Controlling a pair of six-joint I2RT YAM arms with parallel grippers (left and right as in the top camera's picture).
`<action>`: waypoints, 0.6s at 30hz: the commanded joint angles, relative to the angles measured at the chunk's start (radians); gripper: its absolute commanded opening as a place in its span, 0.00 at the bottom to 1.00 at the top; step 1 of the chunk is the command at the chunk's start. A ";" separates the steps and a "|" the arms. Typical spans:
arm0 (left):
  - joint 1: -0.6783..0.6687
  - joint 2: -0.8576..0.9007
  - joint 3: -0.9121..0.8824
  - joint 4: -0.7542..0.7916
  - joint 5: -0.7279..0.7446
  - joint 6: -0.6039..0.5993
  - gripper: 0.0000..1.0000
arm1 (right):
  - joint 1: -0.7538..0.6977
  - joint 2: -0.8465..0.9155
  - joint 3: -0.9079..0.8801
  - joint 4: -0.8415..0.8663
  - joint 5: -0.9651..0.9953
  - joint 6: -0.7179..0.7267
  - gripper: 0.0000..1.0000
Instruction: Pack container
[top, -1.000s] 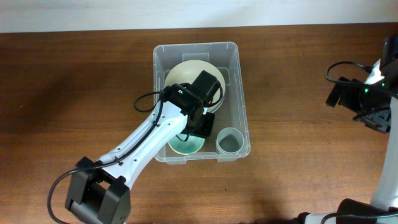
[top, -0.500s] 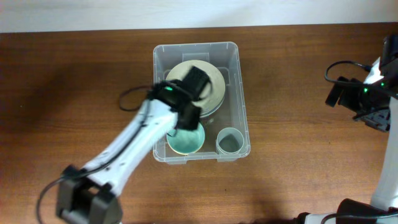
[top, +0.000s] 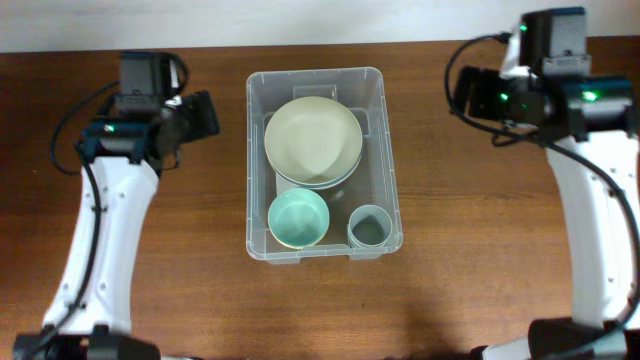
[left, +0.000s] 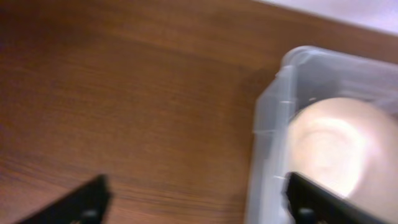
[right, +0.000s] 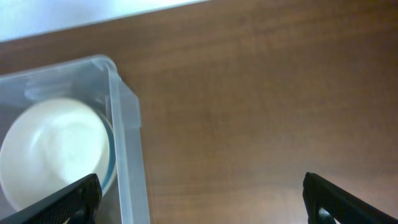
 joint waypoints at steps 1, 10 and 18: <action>0.057 0.071 0.003 0.003 0.085 0.077 0.99 | 0.011 0.048 0.001 0.047 0.038 -0.007 0.99; 0.100 0.131 0.003 0.004 0.069 0.077 0.99 | 0.005 0.065 0.001 0.093 0.085 -0.010 0.99; 0.107 0.045 0.003 -0.052 0.104 0.141 0.99 | 0.005 0.012 0.001 0.007 0.082 0.038 0.99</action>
